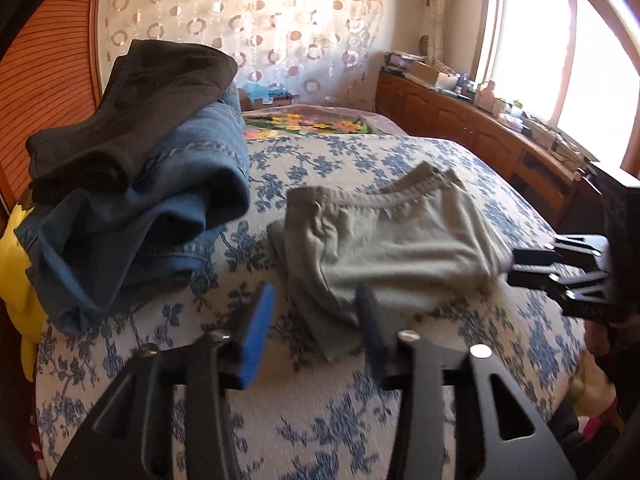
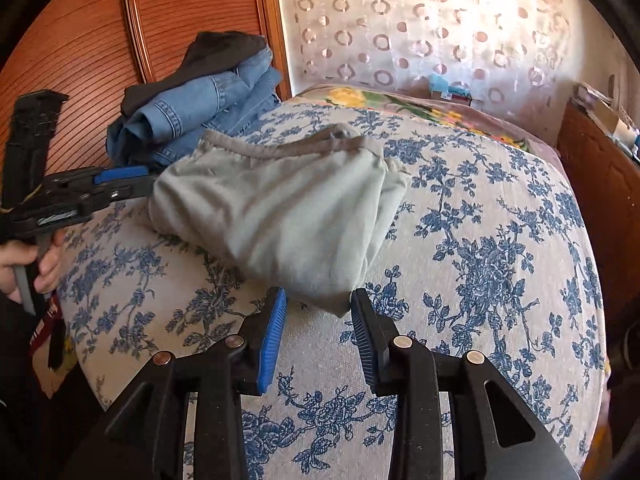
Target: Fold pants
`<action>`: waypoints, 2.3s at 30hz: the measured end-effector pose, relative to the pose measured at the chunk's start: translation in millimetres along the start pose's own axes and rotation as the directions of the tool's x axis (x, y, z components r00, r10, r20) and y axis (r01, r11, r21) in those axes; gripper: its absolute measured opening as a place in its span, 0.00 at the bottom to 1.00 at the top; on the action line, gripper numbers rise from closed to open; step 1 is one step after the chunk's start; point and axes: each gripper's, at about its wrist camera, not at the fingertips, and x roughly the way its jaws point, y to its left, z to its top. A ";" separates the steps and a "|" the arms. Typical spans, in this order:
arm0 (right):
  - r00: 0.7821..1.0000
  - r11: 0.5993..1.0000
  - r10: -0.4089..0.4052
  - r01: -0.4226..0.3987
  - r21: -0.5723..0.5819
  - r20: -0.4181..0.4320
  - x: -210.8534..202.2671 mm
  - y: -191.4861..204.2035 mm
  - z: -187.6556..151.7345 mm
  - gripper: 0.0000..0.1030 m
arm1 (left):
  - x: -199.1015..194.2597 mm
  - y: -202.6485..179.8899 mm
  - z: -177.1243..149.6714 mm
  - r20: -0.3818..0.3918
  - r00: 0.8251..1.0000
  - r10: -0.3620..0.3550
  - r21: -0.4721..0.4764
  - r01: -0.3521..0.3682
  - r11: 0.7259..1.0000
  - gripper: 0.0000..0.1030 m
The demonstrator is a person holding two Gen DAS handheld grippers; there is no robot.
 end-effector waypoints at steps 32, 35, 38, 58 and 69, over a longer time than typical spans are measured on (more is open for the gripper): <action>0.993 0.995 -0.006 -0.006 0.097 0.120 -38.6 -13.5 -21.3 0.06 | -6.9 -7.6 -21.2 -0.002 1.000 -0.019 0.052 0.019 0.998 0.04; 0.992 0.995 -0.002 -0.010 0.096 0.123 -51.0 -9.4 -28.3 0.06 | -14.4 -9.4 -29.7 0.007 1.000 -0.013 0.049 0.013 0.999 0.04; 0.993 0.996 0.005 -0.016 0.090 0.114 -62.9 -4.7 -38.7 0.06 | -19.7 -10.9 -38.7 0.002 1.000 -0.024 0.038 0.024 0.999 0.04; 0.993 0.998 -0.025 0.019 0.056 0.114 -88.0 11.5 -52.2 0.09 | -46.3 -35.2 -35.6 0.045 0.999 0.014 0.066 -0.017 0.998 0.48; 0.986 0.994 -0.079 0.067 0.084 0.150 -75.1 -1.2 -36.0 0.47 | -16.9 -41.9 -13.0 0.030 0.999 -0.012 0.081 0.010 0.997 0.77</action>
